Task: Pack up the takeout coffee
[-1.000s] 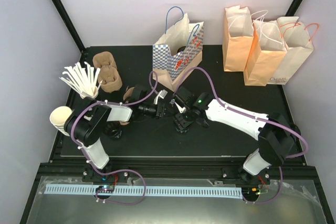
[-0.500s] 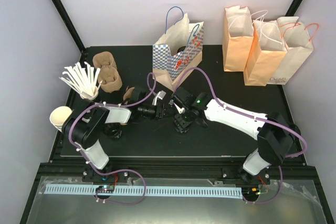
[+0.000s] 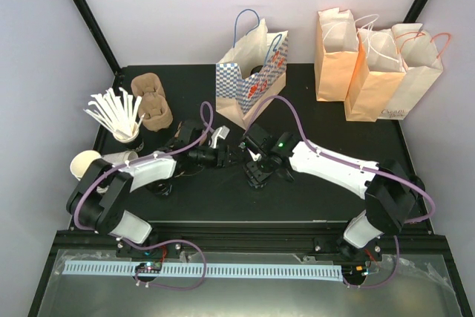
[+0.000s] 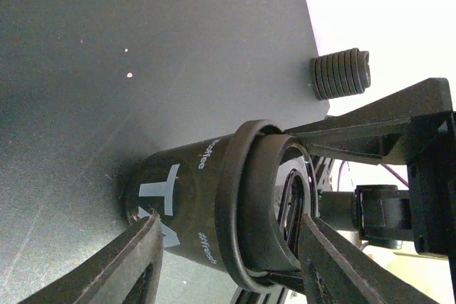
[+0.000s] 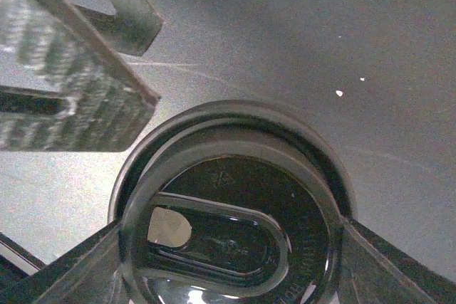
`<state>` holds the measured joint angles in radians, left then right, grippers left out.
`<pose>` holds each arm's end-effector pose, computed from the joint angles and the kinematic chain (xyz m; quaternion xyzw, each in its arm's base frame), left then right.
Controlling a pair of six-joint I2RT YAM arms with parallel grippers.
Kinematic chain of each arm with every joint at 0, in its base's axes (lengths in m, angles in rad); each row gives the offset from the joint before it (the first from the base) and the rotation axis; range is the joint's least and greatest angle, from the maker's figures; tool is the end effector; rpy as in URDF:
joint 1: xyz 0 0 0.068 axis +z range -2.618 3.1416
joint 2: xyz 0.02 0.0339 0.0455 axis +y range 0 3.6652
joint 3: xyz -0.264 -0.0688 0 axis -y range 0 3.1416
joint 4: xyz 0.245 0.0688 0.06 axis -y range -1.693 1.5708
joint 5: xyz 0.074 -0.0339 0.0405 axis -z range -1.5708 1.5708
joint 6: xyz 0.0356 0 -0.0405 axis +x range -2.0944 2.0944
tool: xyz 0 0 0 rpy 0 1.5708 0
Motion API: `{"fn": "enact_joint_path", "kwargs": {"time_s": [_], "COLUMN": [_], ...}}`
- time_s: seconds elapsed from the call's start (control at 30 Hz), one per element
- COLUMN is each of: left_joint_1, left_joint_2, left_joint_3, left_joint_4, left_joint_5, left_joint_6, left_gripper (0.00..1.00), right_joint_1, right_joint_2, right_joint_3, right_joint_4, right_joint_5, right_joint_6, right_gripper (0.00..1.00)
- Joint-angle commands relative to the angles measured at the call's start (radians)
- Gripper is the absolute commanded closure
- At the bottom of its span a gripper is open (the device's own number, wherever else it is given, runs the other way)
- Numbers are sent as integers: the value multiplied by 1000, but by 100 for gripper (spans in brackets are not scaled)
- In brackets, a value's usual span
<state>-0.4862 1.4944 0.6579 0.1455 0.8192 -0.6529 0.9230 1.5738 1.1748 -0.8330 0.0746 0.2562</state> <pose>0.2392 -0.1558 0.1724 0.0999 0.8412 -0.5141 0.1346 0.1869 0.2426 0.2343 -0.3164 0.9328 0.0631 0.1605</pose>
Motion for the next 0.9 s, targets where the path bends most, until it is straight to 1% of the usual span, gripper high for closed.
{"fn": "enact_joint_path", "kwargs": {"time_s": [0.0, 0.07, 0.17, 0.3, 0.37, 0.47, 0.53, 0.6, 0.63, 0.7, 0.77, 0.87], "left_joint_1": [-4, -3, 2, 13, 21, 35, 43, 58, 76, 106, 140, 163], "left_joint_2": [-55, -87, -157, -277, -330, -408, -446, -473, -477, -464, -426, -320], "left_joint_3": [14, 20, 46, 91, 117, 148, 152, 164, 177, 217, 270, 384], "left_joint_4": [-63, -93, -177, -304, -359, -401, -393, -382, -379, -380, -373, -358], "left_joint_5": [-25, -45, -122, -257, -335, -438, -511, -578, -601, -626, -613, -578], "left_joint_6": [47, 76, 124, 186, 214, 246, 255, 250, 238, 208, 175, 159], "left_gripper": [44, 44, 43, 40, 38, 33, 21, 3, 1, 1, 1, 1], "right_joint_1": [7, 4, -3, -15, -29, -46, -54, -64, -65, -68, -70, -76], "right_joint_2": [41, 45, 39, 0, -11, -27, -49, -81, -100, -136, -173, -205], "right_joint_3": [-25, -5, 37, 78, 116, 180, 210, 240, 256, 295, 343, 411], "right_joint_4": [-64, -69, -90, -121, -161, -235, -243, -236, -229, -211, -196, -167], "right_joint_5": [36, 58, 82, 129, 168, 271, 311, 324, 325, 340, 370, 414], "right_joint_6": [36, 48, 72, 101, 122, 162, 167, 163, 155, 135, 107, 59], "right_gripper": [37, 37, 37, 37, 37, 38, 38, 39, 39, 39, 39, 39]}}
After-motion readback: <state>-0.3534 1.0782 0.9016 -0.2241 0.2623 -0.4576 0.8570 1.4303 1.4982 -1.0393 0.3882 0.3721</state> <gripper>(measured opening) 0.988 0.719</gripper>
